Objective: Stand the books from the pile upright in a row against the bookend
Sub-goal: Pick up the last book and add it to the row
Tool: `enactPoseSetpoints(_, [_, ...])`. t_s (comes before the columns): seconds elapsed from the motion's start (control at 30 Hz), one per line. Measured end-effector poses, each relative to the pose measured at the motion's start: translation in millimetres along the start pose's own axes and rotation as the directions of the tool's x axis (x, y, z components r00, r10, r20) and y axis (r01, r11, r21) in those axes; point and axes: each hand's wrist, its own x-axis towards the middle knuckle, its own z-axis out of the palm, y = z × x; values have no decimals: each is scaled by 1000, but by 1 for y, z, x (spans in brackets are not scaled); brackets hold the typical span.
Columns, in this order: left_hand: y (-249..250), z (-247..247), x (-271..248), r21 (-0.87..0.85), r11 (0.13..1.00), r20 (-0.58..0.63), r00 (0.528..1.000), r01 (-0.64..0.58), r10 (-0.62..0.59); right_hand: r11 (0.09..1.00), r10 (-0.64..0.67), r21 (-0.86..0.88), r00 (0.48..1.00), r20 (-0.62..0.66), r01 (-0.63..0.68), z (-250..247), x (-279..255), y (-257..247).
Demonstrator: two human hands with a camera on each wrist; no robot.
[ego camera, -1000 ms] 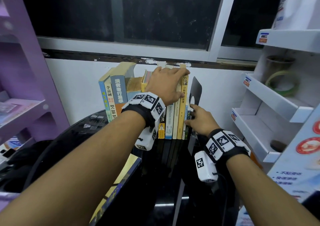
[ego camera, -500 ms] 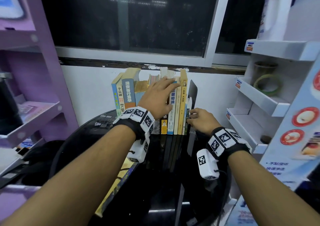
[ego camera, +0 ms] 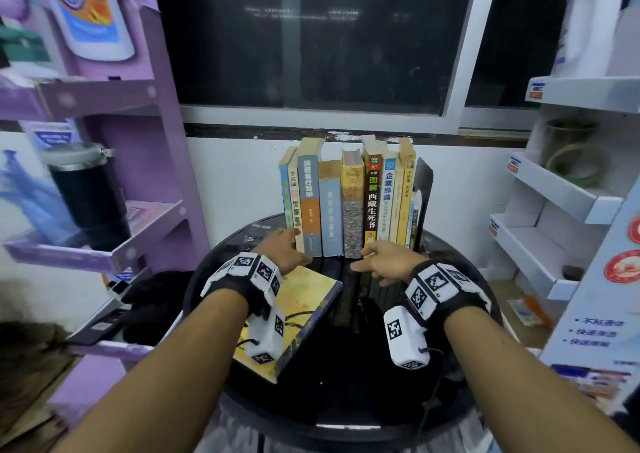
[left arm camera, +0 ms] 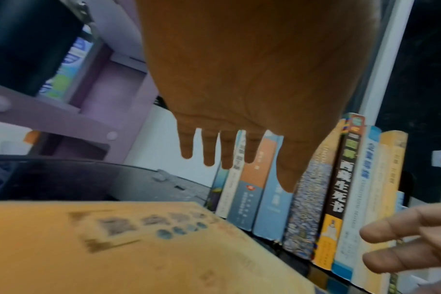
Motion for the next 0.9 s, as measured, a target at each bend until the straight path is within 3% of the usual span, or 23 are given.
enactPoseSetpoints(0.23, [-42, 6, -8, -53, 963, 184, 951, 263, -249, 994, 47, -106, 989, 138, -32, 34, 7, -26])
enactPoseSetpoints(0.43, [-31, 0, -9, 62, 966, 246, 934, 251, -259, 988, 103, -130, 988, 118, -87, 51, 15, -40])
enactPoseSetpoints(0.63, [-38, 8, -6, 140, 956, 186, 941, 258, -281, 970, 108, -230, 989, 101, -82, 69, 25, -35])
enactPoseSetpoints(0.77, [-44, 8, -4, 84, 959, 206, 937, 271, -283, 983, 124, -151, 985, 118, -106, 66, 27, -32])
enactPoseSetpoints(0.9, [-46, 4, -3, 39, 960, 199, 939, 277, -279, 990, 124, 49, 978, 169, -134, 59, 12, -36])
